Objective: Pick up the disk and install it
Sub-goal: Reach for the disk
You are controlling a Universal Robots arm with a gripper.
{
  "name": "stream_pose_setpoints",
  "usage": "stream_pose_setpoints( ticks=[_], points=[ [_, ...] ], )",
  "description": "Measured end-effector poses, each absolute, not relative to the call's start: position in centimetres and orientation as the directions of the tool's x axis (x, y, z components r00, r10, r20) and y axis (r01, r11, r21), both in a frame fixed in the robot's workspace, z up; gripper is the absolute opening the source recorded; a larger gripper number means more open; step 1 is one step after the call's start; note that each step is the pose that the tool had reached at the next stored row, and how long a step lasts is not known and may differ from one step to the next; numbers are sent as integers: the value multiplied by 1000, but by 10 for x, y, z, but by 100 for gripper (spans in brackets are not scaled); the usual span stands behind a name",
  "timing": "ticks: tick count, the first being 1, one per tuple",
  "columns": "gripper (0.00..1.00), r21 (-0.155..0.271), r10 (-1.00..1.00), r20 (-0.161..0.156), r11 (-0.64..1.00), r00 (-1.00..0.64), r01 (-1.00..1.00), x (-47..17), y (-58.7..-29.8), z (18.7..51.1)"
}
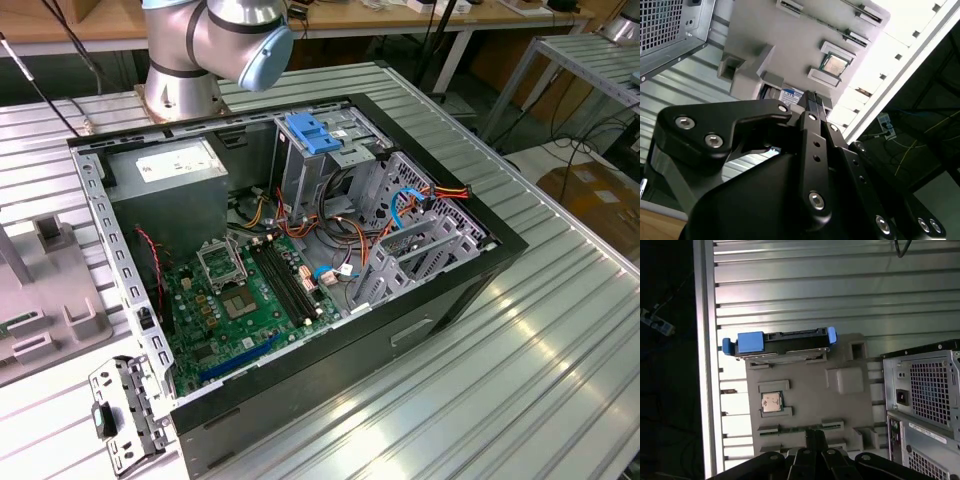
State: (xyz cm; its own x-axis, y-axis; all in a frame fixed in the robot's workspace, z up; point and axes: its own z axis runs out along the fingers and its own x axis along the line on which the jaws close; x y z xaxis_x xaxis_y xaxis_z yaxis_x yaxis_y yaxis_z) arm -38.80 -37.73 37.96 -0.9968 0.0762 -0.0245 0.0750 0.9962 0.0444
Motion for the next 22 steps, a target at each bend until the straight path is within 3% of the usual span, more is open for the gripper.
stream_pose_setpoints(
  ticks=[22],
  points=[
    [11, 44, 76, -25, 996, -997, 75, -402, -368, 354]
  ],
)
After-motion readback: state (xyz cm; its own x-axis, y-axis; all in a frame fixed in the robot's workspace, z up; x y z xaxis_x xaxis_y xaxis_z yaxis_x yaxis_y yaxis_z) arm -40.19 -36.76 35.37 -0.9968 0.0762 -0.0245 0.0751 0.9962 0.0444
